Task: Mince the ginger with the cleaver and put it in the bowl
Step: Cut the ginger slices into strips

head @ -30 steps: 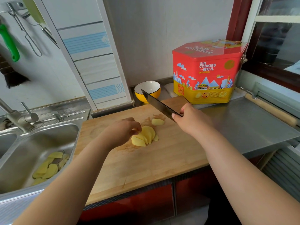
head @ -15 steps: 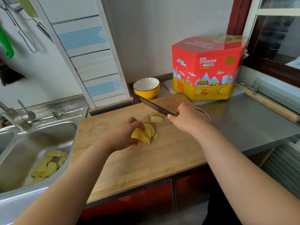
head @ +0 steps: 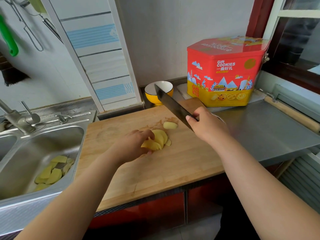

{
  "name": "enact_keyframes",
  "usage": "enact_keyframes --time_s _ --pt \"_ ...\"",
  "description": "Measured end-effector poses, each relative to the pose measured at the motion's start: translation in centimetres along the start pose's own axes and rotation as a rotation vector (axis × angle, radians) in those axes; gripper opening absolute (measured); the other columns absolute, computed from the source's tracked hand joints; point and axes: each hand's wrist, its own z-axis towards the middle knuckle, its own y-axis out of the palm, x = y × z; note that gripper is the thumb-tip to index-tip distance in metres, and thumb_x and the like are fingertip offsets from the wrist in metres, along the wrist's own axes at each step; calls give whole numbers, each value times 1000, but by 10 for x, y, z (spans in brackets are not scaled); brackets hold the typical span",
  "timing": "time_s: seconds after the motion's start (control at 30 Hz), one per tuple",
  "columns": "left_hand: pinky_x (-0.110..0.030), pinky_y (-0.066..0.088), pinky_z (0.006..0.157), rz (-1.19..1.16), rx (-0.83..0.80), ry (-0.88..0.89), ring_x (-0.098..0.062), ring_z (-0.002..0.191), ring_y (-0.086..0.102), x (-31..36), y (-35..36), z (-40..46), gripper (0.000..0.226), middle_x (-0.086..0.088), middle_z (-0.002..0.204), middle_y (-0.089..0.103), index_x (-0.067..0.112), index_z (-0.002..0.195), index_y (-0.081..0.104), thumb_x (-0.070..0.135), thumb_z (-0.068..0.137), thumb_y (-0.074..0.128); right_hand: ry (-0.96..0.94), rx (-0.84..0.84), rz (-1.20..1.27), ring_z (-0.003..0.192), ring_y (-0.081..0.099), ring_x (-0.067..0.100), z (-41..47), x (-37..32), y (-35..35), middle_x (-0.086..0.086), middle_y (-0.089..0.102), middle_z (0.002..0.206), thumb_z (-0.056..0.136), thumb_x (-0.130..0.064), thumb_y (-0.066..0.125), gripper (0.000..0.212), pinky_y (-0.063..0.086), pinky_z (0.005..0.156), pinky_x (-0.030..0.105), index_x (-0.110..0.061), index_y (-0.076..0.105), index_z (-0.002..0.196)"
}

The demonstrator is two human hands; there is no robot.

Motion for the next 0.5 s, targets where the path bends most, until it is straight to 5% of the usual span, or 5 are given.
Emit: enact_keyframes --time_s 0.1,0.17,0.27,0.4,0.5 --pt "-28 46 86 -194 1 -151 -14 100 53 -13 1 -7 52 6 119 57 35 130 45 37 84 69 -6 -86 146 82 61 23 0 -7 -6 3 63 94 101 -50 34 38 55 72 42 -21 51 118" --pt "-31 48 87 -272 -3 -282 -15 97 53 -26 2 -16 50 2 121 58 31 129 49 42 84 68 -5 -163 308 62 60 19 -1 -19 -14 5 61 77 103 -46 34 38 54 59 34 -17 53 118" --pt "-27 42 76 -63 -19 -399 -13 92 50 -39 0 -29 55 2 117 61 24 126 55 57 83 62 11 -304 414 50 56 17 -5 -41 -23 6 58 66 103 -45 36 34 50 52 28 -17 53 113" --pt "-30 46 87 25 -128 -365 -15 103 54 -53 -9 -41 77 4 128 56 25 136 46 64 73 68 64 -530 368 53 55 15 -17 -64 -13 6 58 70 104 -43 35 39 50 53 28 -18 45 131" --pt "-35 41 103 -12 -244 -217 -17 119 49 -60 -12 -44 100 7 149 29 33 150 20 45 71 79 59 -578 338 55 56 15 -22 -70 2 6 59 73 104 -43 35 43 53 56 29 -16 43 137"
